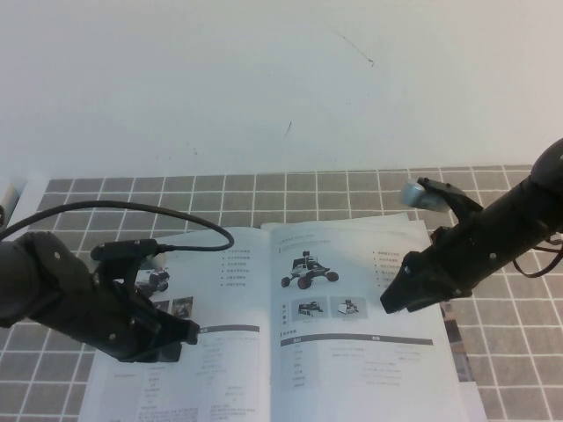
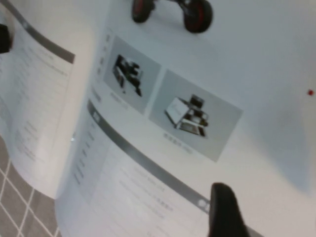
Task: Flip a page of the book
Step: Open the closed book
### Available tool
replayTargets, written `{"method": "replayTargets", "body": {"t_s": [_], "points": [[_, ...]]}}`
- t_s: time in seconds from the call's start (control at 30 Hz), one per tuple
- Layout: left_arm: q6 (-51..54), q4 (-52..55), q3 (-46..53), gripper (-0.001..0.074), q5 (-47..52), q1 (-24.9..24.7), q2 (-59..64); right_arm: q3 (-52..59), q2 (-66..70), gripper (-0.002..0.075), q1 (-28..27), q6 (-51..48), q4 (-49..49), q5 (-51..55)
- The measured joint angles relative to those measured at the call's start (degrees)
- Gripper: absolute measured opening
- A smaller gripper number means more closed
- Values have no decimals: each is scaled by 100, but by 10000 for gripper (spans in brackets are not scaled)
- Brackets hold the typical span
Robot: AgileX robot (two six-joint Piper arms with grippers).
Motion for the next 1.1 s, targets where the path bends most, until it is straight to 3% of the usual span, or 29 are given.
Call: {"method": "replayTargets", "body": {"t_s": [0.17,0.33,0.5,0.67,0.93,1.1], "points": [[130,-101,0,-3,-211,0,-397,-46,-185,325,0,-134,106,65],[36,302,0,-3,-429,0,-929,-155,-477,310,0,49,-547,117],[-416,851,0,-3,-359,0,-742,-169,-371,306,0,179,-929,188],[-463,866,0,-3,-350,0,-278,-169,33,308,0,914,-1038,254],[-438,829,0,-3,-386,0,-32,-169,113,484,0,1447,-1601,424],[-438,768,0,-3,-422,0,-32,-173,113,517,58,1493,-1646,472]]}}
